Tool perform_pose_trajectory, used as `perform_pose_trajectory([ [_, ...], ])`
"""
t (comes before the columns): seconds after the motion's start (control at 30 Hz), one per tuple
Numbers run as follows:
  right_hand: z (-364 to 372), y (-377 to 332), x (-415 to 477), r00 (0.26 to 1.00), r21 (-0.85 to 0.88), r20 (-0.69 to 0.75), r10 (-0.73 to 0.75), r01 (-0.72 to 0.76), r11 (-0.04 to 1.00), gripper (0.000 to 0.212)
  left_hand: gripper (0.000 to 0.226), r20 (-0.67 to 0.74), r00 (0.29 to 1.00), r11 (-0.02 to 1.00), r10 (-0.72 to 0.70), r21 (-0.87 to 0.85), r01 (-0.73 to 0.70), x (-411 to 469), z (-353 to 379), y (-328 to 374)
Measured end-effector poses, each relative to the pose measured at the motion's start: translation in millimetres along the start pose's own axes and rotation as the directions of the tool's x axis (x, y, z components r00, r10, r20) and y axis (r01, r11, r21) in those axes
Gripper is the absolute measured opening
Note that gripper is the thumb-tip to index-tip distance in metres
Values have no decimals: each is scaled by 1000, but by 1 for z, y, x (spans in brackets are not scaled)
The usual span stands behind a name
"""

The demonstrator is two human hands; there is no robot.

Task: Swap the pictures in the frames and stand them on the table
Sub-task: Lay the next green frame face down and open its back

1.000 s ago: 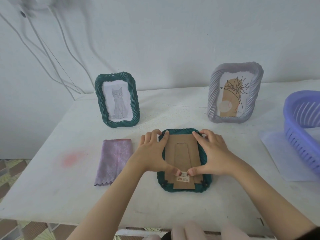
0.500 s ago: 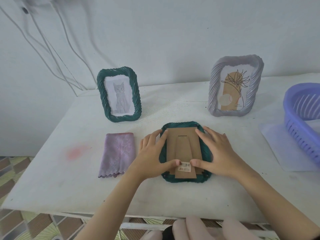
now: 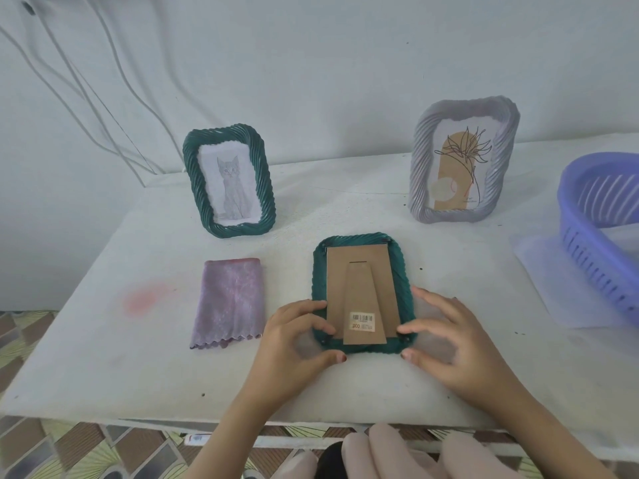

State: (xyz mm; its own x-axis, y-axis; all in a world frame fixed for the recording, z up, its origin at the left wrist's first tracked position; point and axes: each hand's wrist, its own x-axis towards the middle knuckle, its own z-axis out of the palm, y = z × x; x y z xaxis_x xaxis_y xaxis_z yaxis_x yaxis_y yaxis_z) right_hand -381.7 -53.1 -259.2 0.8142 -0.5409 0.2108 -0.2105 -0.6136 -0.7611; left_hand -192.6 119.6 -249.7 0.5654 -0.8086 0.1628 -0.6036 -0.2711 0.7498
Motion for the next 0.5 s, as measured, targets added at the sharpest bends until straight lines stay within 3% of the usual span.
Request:
perform_pose_trajectory([
  [0.23, -4, -3, 3, 992, -95, 124, -12, 24, 995, 22, 40, 19, 1000, 1000, 1, 8, -1, 1, 2, 1],
  [0.5, -3, -2, 4, 977, -156, 210, -20, 54, 986, 21, 30, 26, 999, 999, 30, 31, -31, 1, 4, -3],
])
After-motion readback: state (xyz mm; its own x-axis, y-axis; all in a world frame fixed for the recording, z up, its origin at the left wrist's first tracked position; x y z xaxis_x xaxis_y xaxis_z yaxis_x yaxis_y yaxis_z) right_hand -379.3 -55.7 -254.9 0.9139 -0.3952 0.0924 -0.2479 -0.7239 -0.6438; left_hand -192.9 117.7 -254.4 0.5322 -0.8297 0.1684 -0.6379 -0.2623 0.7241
